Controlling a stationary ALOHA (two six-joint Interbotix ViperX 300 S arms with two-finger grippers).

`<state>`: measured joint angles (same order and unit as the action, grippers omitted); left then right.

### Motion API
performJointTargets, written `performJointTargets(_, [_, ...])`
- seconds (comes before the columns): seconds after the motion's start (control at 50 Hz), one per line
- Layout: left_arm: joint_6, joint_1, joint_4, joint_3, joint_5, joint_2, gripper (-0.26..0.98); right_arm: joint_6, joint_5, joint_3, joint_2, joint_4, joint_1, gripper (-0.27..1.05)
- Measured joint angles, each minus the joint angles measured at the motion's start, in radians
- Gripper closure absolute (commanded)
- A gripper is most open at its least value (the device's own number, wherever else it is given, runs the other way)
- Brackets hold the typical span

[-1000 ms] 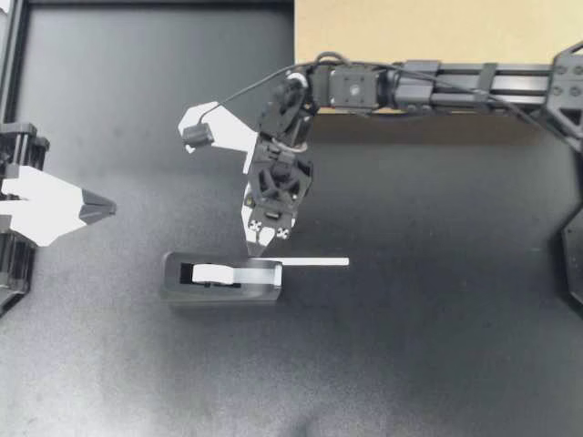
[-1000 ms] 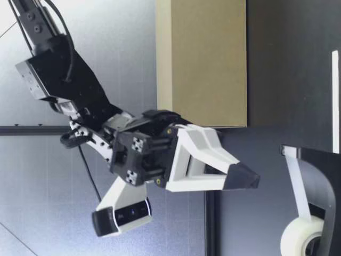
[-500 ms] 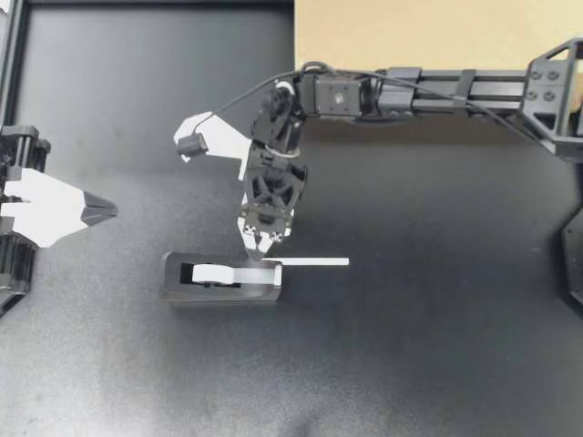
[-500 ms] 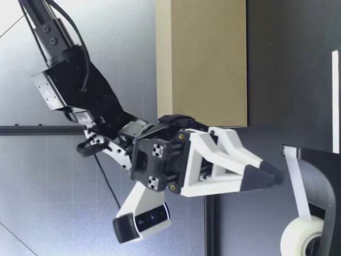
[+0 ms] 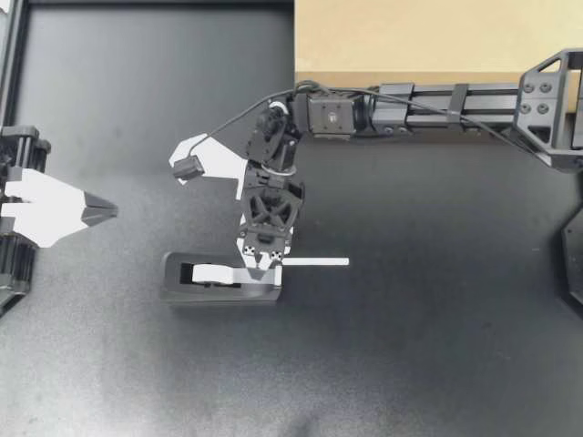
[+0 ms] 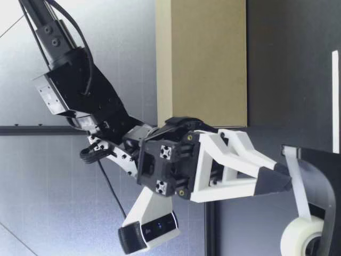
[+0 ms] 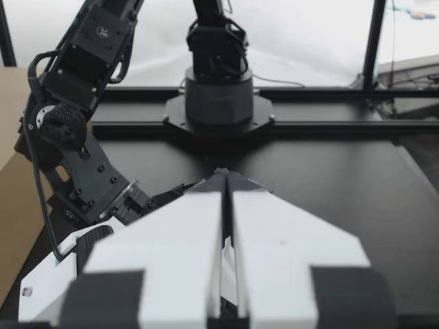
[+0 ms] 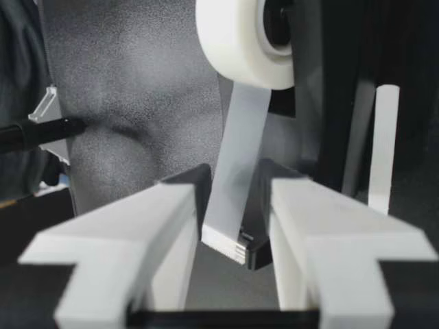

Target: Cut a small piece of tape from the tape dispenser then place it on the cardboard box's edge.

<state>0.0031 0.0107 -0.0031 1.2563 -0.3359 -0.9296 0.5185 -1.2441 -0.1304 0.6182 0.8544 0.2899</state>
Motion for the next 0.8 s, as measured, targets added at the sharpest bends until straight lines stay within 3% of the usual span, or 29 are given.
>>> performJointTargets(0.38, [0.0, 0.0, 0.0, 0.0, -0.002, 0.0, 0.86, -0.002, 0.0, 0.002, 0.0, 0.0, -0.002, 0.44])
performJointTargets(0.8, [0.0, 0.0, 0.0, 0.0, -0.002, 0.0, 0.86, -0.005, 0.003, 0.002, 0.0, -0.006, -0.006, 0.66])
